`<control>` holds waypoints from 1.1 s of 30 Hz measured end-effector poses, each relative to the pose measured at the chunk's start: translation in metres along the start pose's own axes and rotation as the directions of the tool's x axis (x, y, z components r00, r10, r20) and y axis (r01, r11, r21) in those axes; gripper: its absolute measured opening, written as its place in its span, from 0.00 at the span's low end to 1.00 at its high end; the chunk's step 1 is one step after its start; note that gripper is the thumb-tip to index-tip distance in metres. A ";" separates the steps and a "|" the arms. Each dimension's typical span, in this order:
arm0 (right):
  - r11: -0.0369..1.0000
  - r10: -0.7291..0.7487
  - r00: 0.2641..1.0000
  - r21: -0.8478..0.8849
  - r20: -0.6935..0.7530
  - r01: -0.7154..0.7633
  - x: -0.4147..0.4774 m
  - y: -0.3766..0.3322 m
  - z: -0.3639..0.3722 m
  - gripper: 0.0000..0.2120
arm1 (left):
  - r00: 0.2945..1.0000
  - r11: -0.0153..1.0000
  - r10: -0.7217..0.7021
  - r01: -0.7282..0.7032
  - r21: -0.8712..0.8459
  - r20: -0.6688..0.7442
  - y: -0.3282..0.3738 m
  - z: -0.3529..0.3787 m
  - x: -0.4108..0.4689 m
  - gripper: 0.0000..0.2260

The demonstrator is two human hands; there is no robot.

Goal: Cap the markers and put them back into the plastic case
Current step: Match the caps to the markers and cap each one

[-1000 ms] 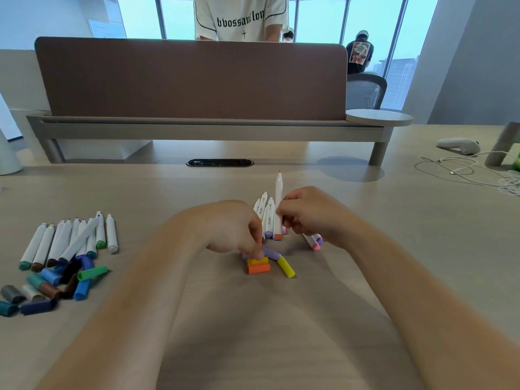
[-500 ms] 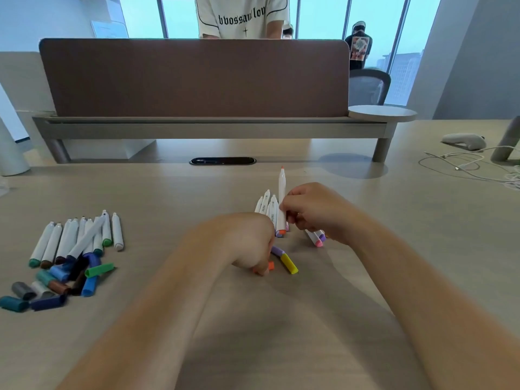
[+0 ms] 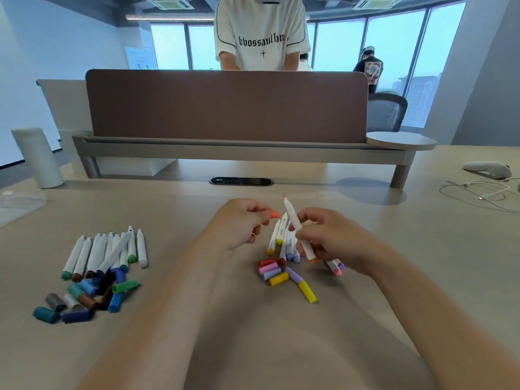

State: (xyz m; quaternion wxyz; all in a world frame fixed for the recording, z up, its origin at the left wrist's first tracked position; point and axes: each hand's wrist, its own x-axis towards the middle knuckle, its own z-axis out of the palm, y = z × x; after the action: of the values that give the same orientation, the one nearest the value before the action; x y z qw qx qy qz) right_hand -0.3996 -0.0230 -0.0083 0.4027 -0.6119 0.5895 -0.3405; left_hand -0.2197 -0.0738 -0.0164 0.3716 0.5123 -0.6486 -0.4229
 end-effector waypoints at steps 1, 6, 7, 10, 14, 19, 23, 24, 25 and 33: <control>1.000 -0.005 1.000 0.001 0.013 0.005 -0.001 -0.001 0.000 0.08 | 1.000 0.998 -0.018 0.017 -0.060 -0.023 0.000 -0.001 0.000 0.06; 0.996 -0.018 0.998 -0.083 0.063 0.023 -0.003 0.001 -0.001 0.07 | 0.999 0.975 -0.027 0.017 -0.220 -0.041 0.003 -0.002 -0.003 0.09; 0.993 -0.018 0.998 -0.115 0.065 0.025 -0.003 0.001 -0.001 0.07 | 0.999 0.976 -0.023 0.012 -0.217 -0.047 0.003 -0.002 -0.003 0.10; 0.987 -0.011 0.998 -0.158 0.065 0.021 -0.001 0.002 -0.001 0.06 | 0.998 0.976 -0.017 0.002 -0.216 -0.066 0.002 -0.003 -0.002 0.10; 0.987 -0.014 0.998 -0.158 0.064 0.024 -0.001 0.002 -0.001 0.05 | 0.998 0.986 0.011 -0.022 -0.168 -0.062 0.001 -0.006 -0.002 0.09; 0.986 -0.013 0.998 -0.163 0.067 0.024 -0.001 0.002 0.000 0.05 | 0.996 0.988 0.017 -0.031 -0.148 -0.090 -0.002 -0.007 0.001 0.09; 0.987 -0.018 0.998 -0.160 0.052 0.027 -0.001 0.003 0.000 0.06 | 0.984 0.969 -0.074 0.033 -0.243 -0.161 -0.003 -0.005 0.005 0.04; 0.987 -0.017 0.998 -0.159 0.054 0.025 -0.001 0.003 0.000 0.06 | 0.981 0.956 -0.104 0.053 -0.288 -0.164 -0.004 -0.004 0.006 0.04; 0.987 -0.015 0.998 -0.158 0.059 0.024 -0.001 0.003 0.000 0.06 | 0.979 0.937 -0.129 0.069 -0.341 -0.155 -0.004 -0.004 0.006 0.04; 0.987 -0.015 0.987 -0.154 0.162 0.041 -0.005 0.001 0.002 0.06 | 0.979 0.874 -0.170 0.097 -0.477 -0.112 -0.002 -0.002 0.001 0.09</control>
State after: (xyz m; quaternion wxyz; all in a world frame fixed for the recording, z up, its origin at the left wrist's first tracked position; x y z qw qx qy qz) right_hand -0.3985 -0.0178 -0.0099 0.3948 -0.6752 0.5714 -0.2485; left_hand -0.2174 -0.0753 -0.0179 0.5018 0.4812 -0.4603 -0.5520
